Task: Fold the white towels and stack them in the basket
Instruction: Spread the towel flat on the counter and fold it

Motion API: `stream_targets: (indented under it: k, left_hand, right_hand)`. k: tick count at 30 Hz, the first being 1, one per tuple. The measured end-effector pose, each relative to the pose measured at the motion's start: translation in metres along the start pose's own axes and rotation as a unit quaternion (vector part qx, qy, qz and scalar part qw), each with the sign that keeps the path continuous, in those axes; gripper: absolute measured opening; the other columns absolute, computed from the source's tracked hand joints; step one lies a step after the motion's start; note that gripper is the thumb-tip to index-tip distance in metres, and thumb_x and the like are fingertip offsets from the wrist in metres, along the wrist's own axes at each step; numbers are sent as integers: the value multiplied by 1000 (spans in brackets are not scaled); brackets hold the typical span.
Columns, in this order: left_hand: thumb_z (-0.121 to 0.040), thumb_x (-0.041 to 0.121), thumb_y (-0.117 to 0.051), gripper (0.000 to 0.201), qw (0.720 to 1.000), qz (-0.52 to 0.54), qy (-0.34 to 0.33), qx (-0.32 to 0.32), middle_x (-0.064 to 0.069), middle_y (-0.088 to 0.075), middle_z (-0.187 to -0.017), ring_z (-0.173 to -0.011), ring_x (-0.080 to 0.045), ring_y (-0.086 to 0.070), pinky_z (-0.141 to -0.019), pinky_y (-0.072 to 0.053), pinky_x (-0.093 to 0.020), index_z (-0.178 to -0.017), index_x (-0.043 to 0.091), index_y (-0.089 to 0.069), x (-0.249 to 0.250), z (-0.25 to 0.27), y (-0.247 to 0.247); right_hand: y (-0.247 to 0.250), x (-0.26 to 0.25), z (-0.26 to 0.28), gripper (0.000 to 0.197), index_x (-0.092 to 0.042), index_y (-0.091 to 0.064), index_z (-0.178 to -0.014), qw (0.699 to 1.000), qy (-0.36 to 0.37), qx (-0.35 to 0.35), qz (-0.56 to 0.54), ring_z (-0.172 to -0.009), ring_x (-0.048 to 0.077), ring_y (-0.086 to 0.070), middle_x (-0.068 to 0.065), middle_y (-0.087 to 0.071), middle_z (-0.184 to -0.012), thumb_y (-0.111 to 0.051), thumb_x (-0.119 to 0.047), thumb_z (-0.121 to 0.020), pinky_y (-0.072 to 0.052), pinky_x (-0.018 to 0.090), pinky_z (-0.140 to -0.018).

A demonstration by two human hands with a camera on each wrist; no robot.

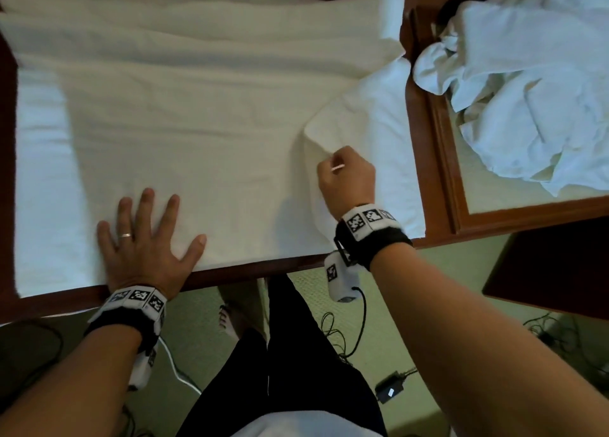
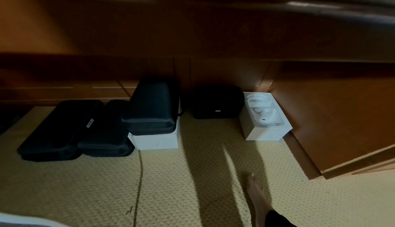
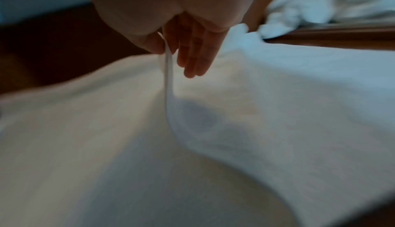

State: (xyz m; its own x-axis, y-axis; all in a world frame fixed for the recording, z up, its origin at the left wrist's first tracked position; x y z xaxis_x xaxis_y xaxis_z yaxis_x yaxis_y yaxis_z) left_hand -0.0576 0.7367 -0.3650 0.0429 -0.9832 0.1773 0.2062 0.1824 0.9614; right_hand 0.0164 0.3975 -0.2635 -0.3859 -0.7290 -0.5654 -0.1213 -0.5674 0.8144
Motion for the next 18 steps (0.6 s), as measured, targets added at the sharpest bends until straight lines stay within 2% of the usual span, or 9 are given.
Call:
stream_targets:
  k: [2,4,7,9,11,12,14,16,18]
  left_hand:
    - [-83,77,-30,85,1000,2,2,2,-4,-18,-166,-152,-35,-12,-117,-10,-62,-155,32,-32,0,0,0]
    - [-83,77,-32,85,1000,5,1,8,-4,-17,-166,-152,-35,-11,-117,-9,-62,-155,32,-32,1,0,0]
    - [-83,77,-31,85,1000,11,-3,22,-4,-16,-166,-152,-35,-10,-118,-5,-58,-155,31,-32,1,0,2]
    - [-83,77,-30,85,1000,11,-8,25,-4,-16,-166,-151,-35,-10,-118,-4,-56,-155,31,-31,2,0,1]
    - [-84,77,-30,85,1000,7,-7,22,-5,-15,-166,-151,-34,-9,-117,-8,-61,-155,32,-29,1,-2,-1]
    - [-84,77,-29,84,1000,4,-5,18,-5,-14,-166,-152,-34,-9,-117,-9,-62,-155,32,-28,1,-2,-1]
    - [-85,79,-26,84,1000,0,-1,9,-4,-13,-167,-152,-33,-8,-117,-9,-62,-156,33,-25,1,-2,-2]
    - [-85,80,-22,85,1000,-2,-2,-1,-3,-11,-167,-152,-33,-7,-117,-9,-63,-156,34,-23,1,-1,-4]
    - [-85,83,-18,87,1000,-6,0,-18,-3,-7,-168,-153,-33,-5,-117,-8,-64,-157,34,-19,0,-1,-5]
  right_hand:
    - [55,56,13,14,-12,-59,-81,988,-99,103,-55,-69,18,-51,-2,-58,-71,-59,-22,-91,-34,23,-60]
    - [94,121,33,17,-8,-64,-83,967,-194,159,-40,-82,26,-53,4,-61,-78,-58,-22,-90,-37,29,-70]
    - [104,205,66,25,-7,-67,-107,945,-310,101,39,-107,36,-54,15,-65,-107,-57,-23,-91,-42,36,-85]
    - [100,222,77,33,-9,-62,-120,952,-280,75,96,-116,37,-52,15,-59,-124,-57,-27,-92,-41,39,-95]
    - [84,206,77,40,-9,-58,-130,977,-150,52,140,-127,36,-45,15,-50,-139,-57,-26,-94,-38,42,-103]
    - [69,198,77,45,-11,-54,-137,980,-86,12,177,-134,35,-39,16,-44,-147,-56,-27,-95,-36,44,-109]
    - [43,198,81,49,-13,-46,-145,967,-22,-70,245,-145,32,-28,14,-34,-157,-51,-31,-99,-28,46,-117]
    - [42,207,84,46,-10,-51,-140,957,-33,-95,271,-142,33,-32,14,-38,-154,-45,-29,-98,-31,47,-115]
    - [56,202,83,40,-5,-63,-116,947,-39,-67,312,-123,35,-47,14,-55,-134,-44,-27,-89,-43,47,-99]
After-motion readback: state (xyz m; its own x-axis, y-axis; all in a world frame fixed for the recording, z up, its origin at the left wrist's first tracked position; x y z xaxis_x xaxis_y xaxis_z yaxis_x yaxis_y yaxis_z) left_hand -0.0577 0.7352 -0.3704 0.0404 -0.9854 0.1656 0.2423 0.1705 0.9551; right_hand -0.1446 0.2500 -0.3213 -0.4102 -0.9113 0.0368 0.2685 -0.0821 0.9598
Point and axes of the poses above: each hand's wrist, its own z-axis away from the middle knuckle, its own y-axis out of the back of the hand, x = y × z, the point moved 10 cm from there along -z, towards the middle knuckle
